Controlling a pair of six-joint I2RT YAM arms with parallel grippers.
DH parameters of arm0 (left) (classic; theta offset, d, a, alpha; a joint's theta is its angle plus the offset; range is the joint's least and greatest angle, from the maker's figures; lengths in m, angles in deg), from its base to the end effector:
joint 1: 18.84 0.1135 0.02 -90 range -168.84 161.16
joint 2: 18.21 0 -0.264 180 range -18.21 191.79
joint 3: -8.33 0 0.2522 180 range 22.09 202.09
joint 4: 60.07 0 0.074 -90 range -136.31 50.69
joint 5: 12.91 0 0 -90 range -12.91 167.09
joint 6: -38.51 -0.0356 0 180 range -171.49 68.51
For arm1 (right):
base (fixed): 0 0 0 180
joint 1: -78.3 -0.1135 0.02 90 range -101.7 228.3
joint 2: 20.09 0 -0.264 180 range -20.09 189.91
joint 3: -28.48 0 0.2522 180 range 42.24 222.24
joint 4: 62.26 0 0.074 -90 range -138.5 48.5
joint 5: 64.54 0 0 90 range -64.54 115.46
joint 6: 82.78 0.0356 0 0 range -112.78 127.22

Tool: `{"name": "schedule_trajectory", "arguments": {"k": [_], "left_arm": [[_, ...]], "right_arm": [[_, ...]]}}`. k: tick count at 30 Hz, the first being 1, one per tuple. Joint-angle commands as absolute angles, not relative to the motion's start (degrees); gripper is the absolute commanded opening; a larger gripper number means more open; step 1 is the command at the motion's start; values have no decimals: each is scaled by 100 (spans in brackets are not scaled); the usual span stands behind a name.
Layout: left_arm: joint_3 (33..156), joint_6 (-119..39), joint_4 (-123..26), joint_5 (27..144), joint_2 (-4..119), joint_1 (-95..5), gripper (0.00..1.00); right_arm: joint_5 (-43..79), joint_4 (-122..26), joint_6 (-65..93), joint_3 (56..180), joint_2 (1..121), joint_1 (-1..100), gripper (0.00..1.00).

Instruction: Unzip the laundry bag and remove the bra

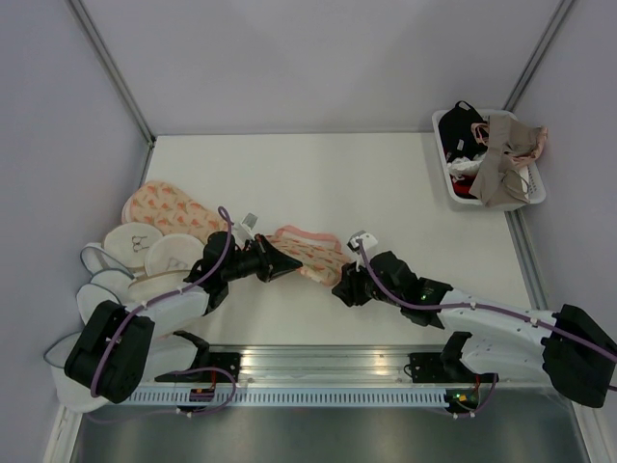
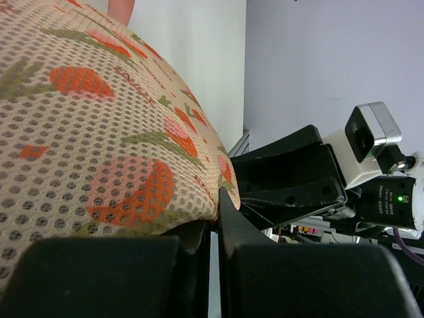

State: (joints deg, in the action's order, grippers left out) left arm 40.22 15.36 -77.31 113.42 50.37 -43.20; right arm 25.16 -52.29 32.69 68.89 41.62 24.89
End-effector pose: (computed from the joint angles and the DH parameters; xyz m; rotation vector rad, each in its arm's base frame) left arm 0.1941 -0.1110 0.1744 -0.3163 2.2010 -1.5920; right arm 0.1331 0.1796 0.1975 -0.5411 2.1616 0.8010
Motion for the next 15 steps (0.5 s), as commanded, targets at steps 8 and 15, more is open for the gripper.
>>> {"name": "schedule_trajectory", "arguments": {"k": [8, 15], "left_arm": [[4151, 1663, -8287, 11664, 4982, -4345, 2], [4107, 1637, -8261, 11699, 4894, -4345, 2]], "right_arm": [[2511, -5377, 3288, 7080, 4354, 2477, 35], [2660, -5509, 3262, 7168, 4512, 2477, 32]]}}
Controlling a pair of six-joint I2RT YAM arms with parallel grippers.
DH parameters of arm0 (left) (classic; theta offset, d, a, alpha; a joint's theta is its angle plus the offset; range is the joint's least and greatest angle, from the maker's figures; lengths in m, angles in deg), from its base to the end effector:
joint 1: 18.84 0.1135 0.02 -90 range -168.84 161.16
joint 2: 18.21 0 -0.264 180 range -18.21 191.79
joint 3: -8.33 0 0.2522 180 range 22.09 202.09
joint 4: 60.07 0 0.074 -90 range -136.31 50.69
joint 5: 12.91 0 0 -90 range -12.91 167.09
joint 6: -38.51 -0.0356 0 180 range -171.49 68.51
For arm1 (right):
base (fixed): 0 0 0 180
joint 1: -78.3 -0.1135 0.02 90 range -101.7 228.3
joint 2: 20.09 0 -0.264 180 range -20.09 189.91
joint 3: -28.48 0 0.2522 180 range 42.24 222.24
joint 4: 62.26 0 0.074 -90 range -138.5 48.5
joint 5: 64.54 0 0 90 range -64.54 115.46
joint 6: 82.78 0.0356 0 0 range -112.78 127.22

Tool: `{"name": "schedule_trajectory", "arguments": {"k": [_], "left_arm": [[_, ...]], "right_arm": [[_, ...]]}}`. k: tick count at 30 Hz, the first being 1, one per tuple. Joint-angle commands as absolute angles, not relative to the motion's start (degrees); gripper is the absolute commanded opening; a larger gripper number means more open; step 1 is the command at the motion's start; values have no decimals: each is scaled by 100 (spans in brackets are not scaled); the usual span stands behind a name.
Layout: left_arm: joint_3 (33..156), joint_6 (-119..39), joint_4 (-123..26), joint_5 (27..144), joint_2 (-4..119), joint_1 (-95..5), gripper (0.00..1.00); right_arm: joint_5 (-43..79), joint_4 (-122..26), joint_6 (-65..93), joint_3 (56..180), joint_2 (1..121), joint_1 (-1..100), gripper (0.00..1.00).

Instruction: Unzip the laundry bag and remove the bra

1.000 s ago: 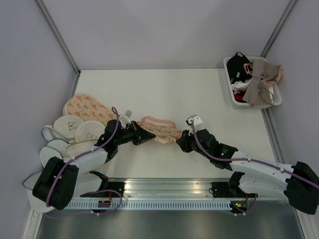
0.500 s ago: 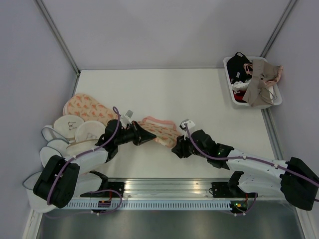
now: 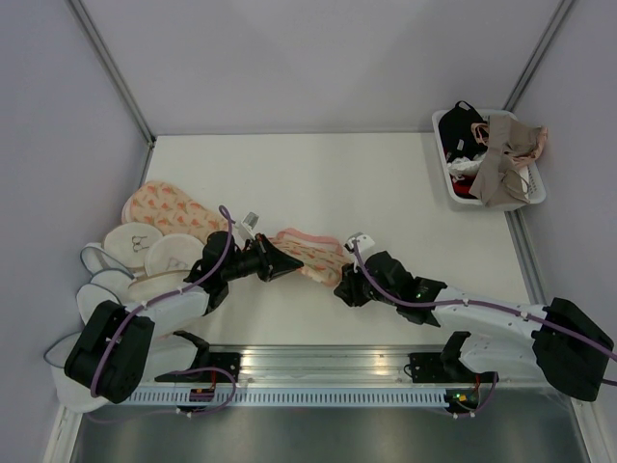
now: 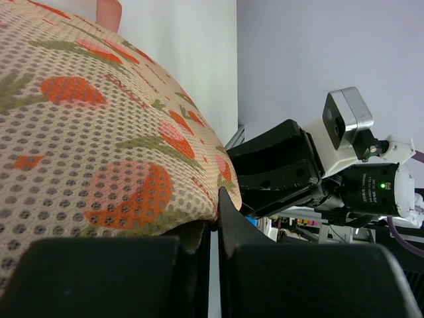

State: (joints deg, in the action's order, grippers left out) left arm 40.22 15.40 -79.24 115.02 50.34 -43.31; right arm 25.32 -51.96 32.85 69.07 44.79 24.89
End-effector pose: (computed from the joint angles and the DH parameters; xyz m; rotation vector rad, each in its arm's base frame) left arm 0.1940 -0.1123 0.1780 -0.2699 2.1780 -1.6275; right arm 0.1359 0.1831 0.1866 -0.5499 2.2174 0.7656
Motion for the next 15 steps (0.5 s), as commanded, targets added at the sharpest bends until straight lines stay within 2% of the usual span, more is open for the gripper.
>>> {"name": "schedule_trajectory", "arguments": {"k": [1, 6, 9, 13, 14, 15], "left_arm": [[4099, 1636, -8261, 11699, 4894, -4345, 2], [4055, 1636, -8287, 11690, 4920, -4345, 2], [4046, 1636, -8322, 11699, 4920, -4345, 2], [4046, 1610, -8288, 11699, 4920, -4345, 2], [4037, 1592, -8244, 11699, 4938, -4345, 2], [4028, 1558, -8226, 11690, 4929, -4345, 2]], "right_arm": [[2704, -5526, 3279, 7177, 4504, 2477, 32], [2599, -5518, 3297, 7159, 4311, 2477, 40], [2642, -5482, 3271, 7115, 4161, 2477, 40], [2783, -5430, 3253, 7133, 4099, 2468, 34], [2818, -5395, 3253, 7168, 4091, 2477, 31], [2897, -5377, 3279, 7185, 4082, 2477, 23]]}}
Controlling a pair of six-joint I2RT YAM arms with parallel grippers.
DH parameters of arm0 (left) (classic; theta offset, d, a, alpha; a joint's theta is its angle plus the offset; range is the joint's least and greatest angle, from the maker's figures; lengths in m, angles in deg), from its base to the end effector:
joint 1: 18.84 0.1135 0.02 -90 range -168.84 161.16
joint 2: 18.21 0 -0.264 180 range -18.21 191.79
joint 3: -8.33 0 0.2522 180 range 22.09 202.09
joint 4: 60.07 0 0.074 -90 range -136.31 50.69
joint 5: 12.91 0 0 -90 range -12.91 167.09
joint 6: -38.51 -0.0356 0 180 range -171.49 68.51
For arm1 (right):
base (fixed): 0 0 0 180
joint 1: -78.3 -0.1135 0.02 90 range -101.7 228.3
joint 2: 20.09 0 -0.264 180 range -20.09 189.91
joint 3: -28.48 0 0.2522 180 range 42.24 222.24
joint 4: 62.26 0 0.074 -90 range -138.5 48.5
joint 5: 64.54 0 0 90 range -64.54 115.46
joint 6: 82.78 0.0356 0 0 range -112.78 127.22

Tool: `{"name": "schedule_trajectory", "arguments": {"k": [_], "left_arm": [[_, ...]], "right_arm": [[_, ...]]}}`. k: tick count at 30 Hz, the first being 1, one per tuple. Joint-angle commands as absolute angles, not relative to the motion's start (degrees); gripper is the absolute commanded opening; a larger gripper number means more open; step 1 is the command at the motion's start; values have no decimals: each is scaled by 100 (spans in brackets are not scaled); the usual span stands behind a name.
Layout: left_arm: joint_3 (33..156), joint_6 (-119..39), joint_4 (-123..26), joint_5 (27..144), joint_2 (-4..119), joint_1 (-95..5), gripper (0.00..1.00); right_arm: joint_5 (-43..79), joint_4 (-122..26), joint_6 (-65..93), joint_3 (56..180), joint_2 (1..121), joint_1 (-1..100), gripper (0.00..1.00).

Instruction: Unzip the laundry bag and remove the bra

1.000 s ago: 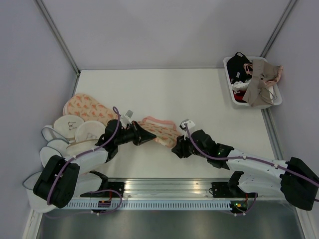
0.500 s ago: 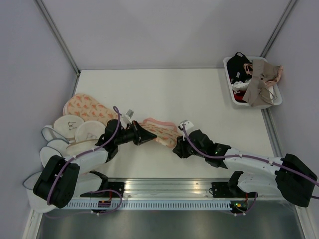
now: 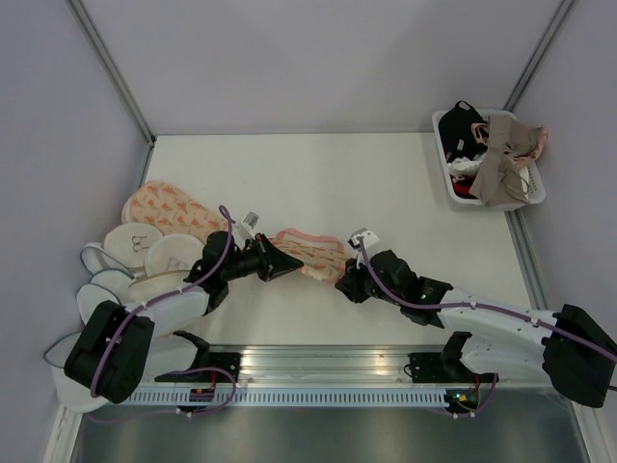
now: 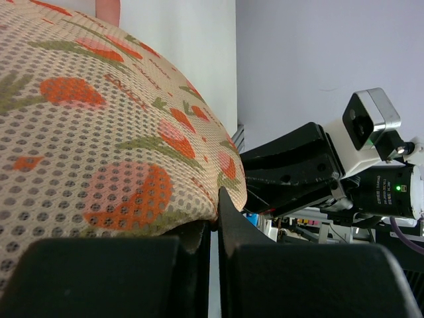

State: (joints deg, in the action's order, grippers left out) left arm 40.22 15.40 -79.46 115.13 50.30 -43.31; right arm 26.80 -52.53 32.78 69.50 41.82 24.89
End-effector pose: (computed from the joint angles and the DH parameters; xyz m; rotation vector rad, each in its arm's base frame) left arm 0.1940 -0.1124 0.1785 -0.2653 2.1741 -1.6304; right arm 0.1352 0.1807 0.2007 -0.5173 2.1477 0.7810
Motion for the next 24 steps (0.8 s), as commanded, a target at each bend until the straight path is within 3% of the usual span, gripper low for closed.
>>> {"name": "schedule_trajectory", "arguments": {"k": [1, 2, 4, 13, 24], "left_arm": [[4020, 1548, -8226, 11690, 4938, -4345, 2], [4011, 1540, -8226, 11681, 4938, -4345, 2], [3984, 1522, -8217, 11681, 4947, -4345, 2], [4081, 1294, -8059, 11690, 5052, -4337, 2], [4740, 538, -8023, 12120, 5903, -4328, 2]], "right_arm": [[2958, -5351, 3279, 7194, 4082, 2468, 18], [3028, -5298, 3288, 7203, 4090, 2477, 7], [3108, -5123, 3279, 7256, 4108, 2477, 0], [4145, -3191, 3280, 7826, 4161, 2468, 0], [4779, -2090, 3604, 8187, 4741, 2477, 0]]}}
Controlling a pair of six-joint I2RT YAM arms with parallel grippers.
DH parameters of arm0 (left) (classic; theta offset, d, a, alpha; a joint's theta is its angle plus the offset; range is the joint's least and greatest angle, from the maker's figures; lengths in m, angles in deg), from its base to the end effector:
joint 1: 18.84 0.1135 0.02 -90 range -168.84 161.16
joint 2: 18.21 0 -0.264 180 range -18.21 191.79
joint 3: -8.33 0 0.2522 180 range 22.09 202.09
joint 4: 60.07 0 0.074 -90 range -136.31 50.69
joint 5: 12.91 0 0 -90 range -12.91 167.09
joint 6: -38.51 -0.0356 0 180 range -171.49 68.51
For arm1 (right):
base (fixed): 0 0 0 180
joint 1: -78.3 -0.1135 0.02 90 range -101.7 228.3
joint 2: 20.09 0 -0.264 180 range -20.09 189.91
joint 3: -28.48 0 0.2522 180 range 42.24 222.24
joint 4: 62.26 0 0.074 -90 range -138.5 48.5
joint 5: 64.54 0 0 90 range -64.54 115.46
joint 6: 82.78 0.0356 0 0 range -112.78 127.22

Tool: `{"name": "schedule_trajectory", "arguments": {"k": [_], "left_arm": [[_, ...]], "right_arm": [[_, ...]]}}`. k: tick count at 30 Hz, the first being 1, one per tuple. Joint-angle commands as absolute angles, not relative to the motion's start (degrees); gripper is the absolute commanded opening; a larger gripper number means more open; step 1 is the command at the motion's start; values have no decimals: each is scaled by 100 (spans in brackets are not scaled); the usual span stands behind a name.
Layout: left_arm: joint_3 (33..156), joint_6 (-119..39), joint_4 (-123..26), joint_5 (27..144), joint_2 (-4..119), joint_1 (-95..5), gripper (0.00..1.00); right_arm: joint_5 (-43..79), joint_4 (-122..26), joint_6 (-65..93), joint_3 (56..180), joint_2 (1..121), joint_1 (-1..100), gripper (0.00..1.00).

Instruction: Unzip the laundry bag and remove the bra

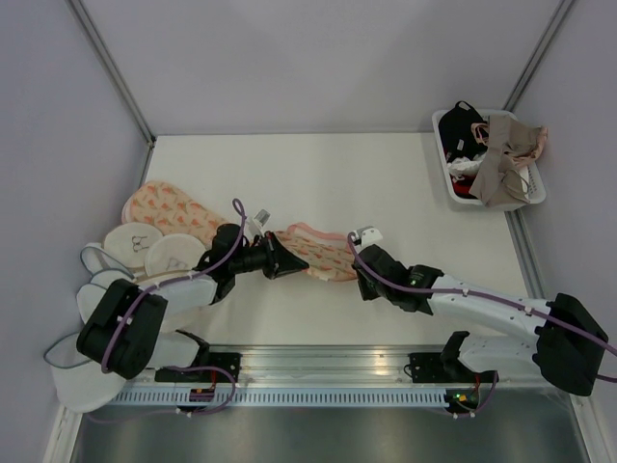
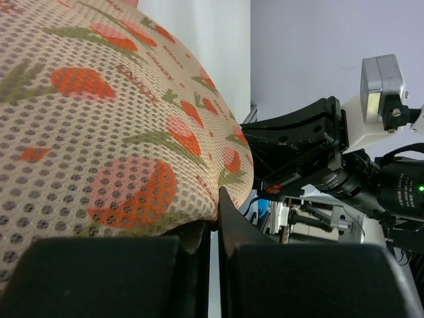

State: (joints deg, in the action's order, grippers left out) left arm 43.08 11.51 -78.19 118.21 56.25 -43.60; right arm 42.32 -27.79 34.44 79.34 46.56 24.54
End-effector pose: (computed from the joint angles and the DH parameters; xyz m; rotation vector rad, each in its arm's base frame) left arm 0.2054 -0.1205 0.1696 -0.1898 2.2525 -1.6242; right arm 0.1426 0.1771 0.2042 -0.4285 2.3805 0.2946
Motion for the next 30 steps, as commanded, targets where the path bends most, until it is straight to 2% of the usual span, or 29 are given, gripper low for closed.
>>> {"name": "schedule_trajectory", "arguments": {"k": [1, 8, 9, 11, 12, 13, 14, 17, 21, 25, 30], "left_arm": [[4801, 520, -8328, 12147, 6166, -4328, 2], [5626, 1116, -9980, 12569, 7913, -4354, 2], [5715, 1179, -10097, 12586, 8135, -4363, 8], [5821, 1398, -10414, 12551, 8523, -4389, 39], [5795, 1486, -10449, 12395, 8567, -4407, 68], [5743, 1565, -10475, 12306, 8559, -4416, 90], [5568, 1566, -10484, 12192, 8498, -4433, 99], [5146, 1435, -9828, 11483, 7910, -4477, 100], [4644, 1337, -8046, 10540, 6393, -4714, 100], [4205, 1766, -7603, 9942, 5503, -5214, 100], [4221, 2154, -7593, 9625, 5429, -5891, 100]], "right_arm": [[4709, -2177, 3587, 8205, 4697, 2477, 1], [4032, -2670, 3394, 7915, 3915, 2424, 0], [4005, -2670, 3394, 7898, 3863, 2424, 0], [3996, -2644, 3411, 7871, 3783, 2424, 0], [3979, -2644, 3429, 7854, 3774, 2416, 0], [3952, -2644, 3446, 7845, 3757, 2424, 1], [3935, -2661, 3446, 7827, 3757, 2416, 0], [3847, -2793, 3473, 7775, 3792, 2424, 0], [3540, -3274, 3490, 7713, 4037, 2416, 1], [2566, -4329, 3552, 7494, 4301, 2424, 0], [2159, -5208, 3675, 7440, 4810, 2354, 0]]}}
